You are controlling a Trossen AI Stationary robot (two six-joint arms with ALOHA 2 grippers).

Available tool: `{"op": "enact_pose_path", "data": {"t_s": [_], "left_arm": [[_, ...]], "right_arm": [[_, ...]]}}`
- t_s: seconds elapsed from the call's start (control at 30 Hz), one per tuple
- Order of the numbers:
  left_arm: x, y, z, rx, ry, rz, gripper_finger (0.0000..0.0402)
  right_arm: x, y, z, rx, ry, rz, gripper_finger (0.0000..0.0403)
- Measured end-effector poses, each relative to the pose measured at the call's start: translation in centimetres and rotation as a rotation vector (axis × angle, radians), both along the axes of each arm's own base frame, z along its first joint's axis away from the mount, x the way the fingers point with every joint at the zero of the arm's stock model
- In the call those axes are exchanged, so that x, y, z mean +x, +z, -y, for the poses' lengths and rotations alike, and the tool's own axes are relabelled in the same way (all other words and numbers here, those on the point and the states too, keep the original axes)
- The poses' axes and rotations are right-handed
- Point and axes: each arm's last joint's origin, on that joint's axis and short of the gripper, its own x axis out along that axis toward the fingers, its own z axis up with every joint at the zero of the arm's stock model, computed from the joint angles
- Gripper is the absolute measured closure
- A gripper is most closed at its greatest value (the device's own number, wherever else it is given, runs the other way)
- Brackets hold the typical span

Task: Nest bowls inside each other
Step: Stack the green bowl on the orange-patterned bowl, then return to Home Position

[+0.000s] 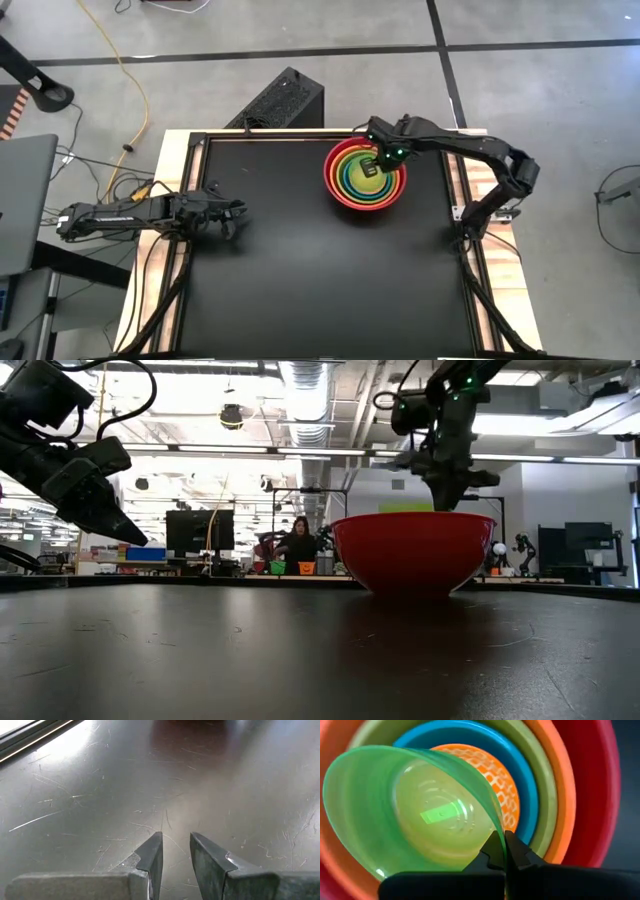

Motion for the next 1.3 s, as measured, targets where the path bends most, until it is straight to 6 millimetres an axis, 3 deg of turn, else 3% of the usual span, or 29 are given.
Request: {"op": "enact_pose_path", "data": {"t_s": [0.33, 0.47, 1.03, 1.3], "left_arm": [[0.0, 0.0, 0.0, 0.0, 0.0, 0.0, 0.0315], [0.0, 0.0, 0.0, 0.0, 0.0, 0.0, 0.0315], [0.0, 0.0, 0.0, 0.0, 0.0, 0.0, 0.0315], [0.0, 0.0, 0.0, 0.0, 0.0, 0.0, 0.0315]], "right_arm": [[1.5, -2.8, 1.0, 0.021, -0.002, -0.079, 0.0403], [1.6, -2.9, 1.1, 0.004, 0.031, -0.086, 0.0389], [0.2, -1.3, 0.1, -0.016, 0.036, -0.118, 0.0252], [-0.7, 2.3, -3.9, -0.069, 0.118, -0.005, 0.0226]]}}
